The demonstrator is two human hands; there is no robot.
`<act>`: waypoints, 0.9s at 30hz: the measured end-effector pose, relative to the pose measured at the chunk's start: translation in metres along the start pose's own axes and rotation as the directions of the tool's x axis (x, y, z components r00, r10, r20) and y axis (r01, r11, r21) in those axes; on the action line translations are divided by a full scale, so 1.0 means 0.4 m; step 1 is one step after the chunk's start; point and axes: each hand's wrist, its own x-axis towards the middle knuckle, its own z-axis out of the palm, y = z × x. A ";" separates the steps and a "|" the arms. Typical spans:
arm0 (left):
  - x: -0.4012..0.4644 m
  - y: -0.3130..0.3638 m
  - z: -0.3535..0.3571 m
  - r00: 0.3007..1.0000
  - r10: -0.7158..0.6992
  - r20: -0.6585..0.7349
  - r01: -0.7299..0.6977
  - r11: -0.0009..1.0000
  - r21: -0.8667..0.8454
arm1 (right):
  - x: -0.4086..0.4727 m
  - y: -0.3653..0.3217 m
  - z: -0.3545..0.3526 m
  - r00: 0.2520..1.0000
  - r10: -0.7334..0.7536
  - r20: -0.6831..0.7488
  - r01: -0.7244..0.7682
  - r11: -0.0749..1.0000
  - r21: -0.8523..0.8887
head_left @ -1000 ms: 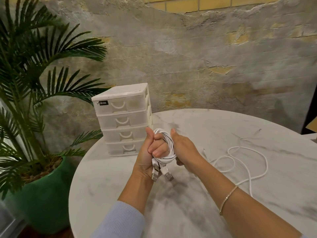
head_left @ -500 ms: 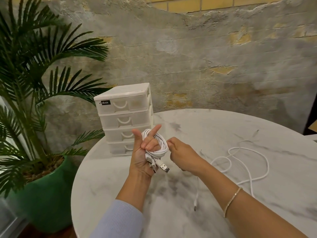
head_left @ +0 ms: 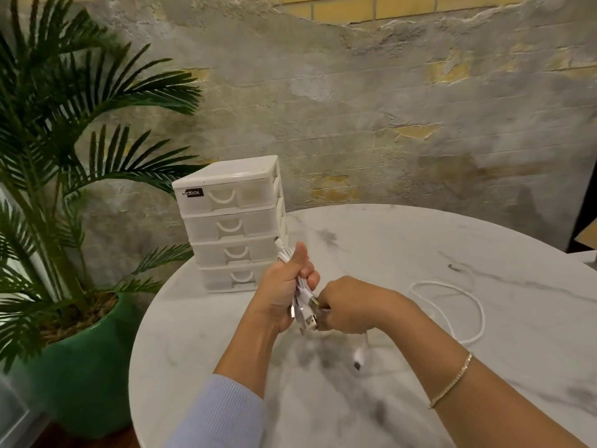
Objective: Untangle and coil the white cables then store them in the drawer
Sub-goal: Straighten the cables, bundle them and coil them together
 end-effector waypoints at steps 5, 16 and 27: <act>0.000 -0.017 -0.005 0.999 -0.010 0.034 -0.004 0.920 0.393 | -0.027 0.007 -0.022 0.998 -0.022 0.065 0.023 1.000 -0.014; -0.016 -0.017 0.009 0.993 0.038 0.109 -0.109 0.612 0.783 | -0.071 0.080 -0.069 0.990 -0.031 -0.136 0.072 0.948 0.310; -0.027 -0.008 0.029 0.939 -0.068 0.336 -0.209 0.664 0.718 | -0.044 0.111 -0.056 0.947 0.150 -0.283 0.097 0.707 0.700</act>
